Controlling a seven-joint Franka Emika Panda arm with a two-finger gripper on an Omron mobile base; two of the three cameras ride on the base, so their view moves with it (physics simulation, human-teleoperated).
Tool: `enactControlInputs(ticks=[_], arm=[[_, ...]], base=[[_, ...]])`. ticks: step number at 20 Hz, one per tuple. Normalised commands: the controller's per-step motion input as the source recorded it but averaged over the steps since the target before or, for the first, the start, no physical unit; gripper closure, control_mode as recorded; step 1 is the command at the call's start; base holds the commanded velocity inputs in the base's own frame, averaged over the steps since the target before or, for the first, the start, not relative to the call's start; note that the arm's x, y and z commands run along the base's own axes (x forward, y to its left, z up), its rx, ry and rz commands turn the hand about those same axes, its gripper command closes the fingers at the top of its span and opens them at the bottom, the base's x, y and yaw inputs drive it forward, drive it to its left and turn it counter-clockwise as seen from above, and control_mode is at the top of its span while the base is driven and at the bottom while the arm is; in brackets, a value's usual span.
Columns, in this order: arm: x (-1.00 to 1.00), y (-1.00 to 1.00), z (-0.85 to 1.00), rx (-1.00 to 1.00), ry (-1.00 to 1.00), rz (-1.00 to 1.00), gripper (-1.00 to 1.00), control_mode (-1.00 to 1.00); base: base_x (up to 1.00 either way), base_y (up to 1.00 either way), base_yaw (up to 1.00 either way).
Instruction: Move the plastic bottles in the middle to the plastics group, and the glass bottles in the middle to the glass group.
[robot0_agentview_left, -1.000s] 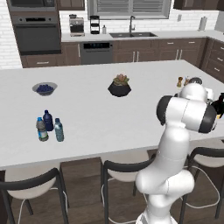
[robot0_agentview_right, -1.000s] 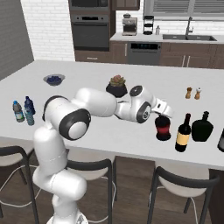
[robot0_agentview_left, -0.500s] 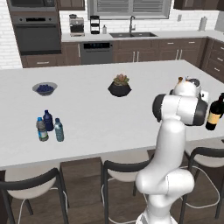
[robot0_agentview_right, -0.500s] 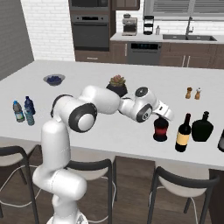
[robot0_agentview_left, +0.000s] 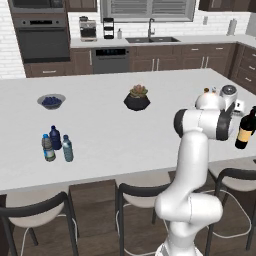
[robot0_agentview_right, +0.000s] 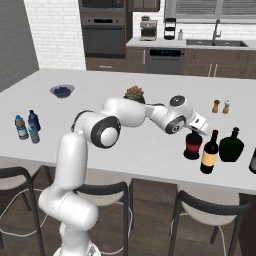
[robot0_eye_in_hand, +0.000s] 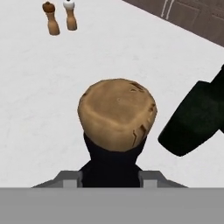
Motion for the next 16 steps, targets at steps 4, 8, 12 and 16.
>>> enactControlInputs(ticks=[4,8,12,16], arm=[[0.09,-0.23,-0.28,0.00,0.00,0.00,1.00,-1.00],[0.00,-0.15,-0.43,0.00,-0.01,0.00,1.00,-1.00],[-0.05,-0.03,-0.51,0.00,-0.02,0.00,1.00,-1.00],[-0.18,0.06,-0.62,0.00,-0.01,0.00,1.00,-1.00]], base=[[0.00,0.00,0.00],[0.00,0.00,0.00],[0.00,0.00,0.00],[0.00,0.00,0.00]])
